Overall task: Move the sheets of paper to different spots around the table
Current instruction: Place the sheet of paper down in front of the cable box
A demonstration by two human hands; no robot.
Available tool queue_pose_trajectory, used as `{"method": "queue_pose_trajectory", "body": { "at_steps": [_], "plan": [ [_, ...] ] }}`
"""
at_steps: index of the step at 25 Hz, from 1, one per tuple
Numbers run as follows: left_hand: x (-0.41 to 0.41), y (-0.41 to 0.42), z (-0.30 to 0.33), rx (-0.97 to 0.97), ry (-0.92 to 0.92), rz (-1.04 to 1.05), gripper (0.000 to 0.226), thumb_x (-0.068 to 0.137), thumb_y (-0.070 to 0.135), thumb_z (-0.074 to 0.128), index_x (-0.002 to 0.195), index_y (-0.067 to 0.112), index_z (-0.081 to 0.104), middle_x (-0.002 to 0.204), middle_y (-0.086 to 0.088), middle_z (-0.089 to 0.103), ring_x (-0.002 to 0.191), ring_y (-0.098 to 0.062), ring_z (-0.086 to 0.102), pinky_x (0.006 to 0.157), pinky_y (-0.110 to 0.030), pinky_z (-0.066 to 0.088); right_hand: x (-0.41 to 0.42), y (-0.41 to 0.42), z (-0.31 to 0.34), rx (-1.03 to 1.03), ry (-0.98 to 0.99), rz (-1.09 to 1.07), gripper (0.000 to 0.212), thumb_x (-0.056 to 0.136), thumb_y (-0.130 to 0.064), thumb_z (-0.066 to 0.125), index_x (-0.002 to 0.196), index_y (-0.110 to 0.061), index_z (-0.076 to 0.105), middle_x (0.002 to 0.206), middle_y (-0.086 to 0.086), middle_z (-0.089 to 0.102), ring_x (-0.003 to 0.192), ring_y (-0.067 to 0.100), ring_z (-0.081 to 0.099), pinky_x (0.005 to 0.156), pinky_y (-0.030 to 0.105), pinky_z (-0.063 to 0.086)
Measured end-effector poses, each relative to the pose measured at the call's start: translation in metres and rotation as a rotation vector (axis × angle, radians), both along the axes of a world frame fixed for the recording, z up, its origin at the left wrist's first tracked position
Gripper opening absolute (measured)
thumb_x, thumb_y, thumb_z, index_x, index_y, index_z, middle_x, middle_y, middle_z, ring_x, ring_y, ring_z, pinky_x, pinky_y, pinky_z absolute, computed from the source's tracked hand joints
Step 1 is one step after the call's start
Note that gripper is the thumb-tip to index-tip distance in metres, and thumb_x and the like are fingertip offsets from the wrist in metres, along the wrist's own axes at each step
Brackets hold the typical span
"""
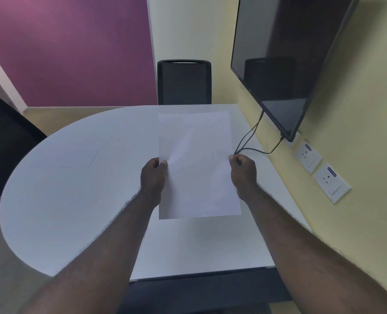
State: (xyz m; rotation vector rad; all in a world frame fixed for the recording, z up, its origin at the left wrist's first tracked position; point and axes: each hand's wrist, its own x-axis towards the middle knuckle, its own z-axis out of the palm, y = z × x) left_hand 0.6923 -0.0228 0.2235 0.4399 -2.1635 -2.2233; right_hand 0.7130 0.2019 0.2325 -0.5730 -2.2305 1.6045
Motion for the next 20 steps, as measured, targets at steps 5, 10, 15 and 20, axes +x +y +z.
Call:
{"method": "queue_pose_trajectory", "body": {
  "at_steps": [5,10,15,20],
  "plan": [
    [-0.007,0.005,-0.031,-0.014,-0.071,0.014,0.018,0.089,0.021,0.052,0.097,0.015,0.067,0.093,0.0,0.069,0.077,-0.02,0.06,0.073,-0.034,0.049,-0.012,0.006,-0.035,0.003,-0.073,0.009,0.039,0.095,-0.023,0.053,0.058,-0.026,0.043,0.058,-0.008,0.036,0.055,0.01,0.032,0.055,0.027,0.03],
    [-0.013,0.012,-0.07,-0.055,-0.124,0.028,0.015,0.092,0.019,0.053,0.097,0.017,0.067,0.092,0.0,0.07,0.078,-0.02,0.062,0.071,-0.031,0.049,-0.018,0.016,-0.078,-0.019,-0.14,0.019,0.04,0.095,-0.02,0.052,0.058,-0.018,0.037,0.055,-0.005,0.031,0.056,0.014,0.028,0.063,0.029,0.03],
    [-0.021,0.026,-0.11,-0.107,-0.192,0.029,0.017,0.092,0.02,0.052,0.096,0.015,0.068,0.091,-0.001,0.069,0.077,-0.02,0.061,0.07,-0.031,0.048,-0.025,0.03,-0.125,-0.016,-0.215,0.01,0.031,0.095,-0.02,0.053,0.065,-0.012,0.052,0.057,-0.004,0.042,0.061,0.016,0.04,0.068,0.03,0.038],
    [-0.028,0.035,-0.141,-0.15,-0.233,0.006,0.017,0.092,0.021,0.052,0.095,0.016,0.067,0.093,-0.005,0.069,0.075,-0.02,0.058,0.067,-0.03,0.046,-0.034,0.04,-0.161,-0.02,-0.266,0.002,0.026,0.095,-0.022,0.053,0.087,-0.003,0.068,0.072,0.002,0.059,0.075,0.021,0.054,0.078,0.033,0.047]
  ]
}}
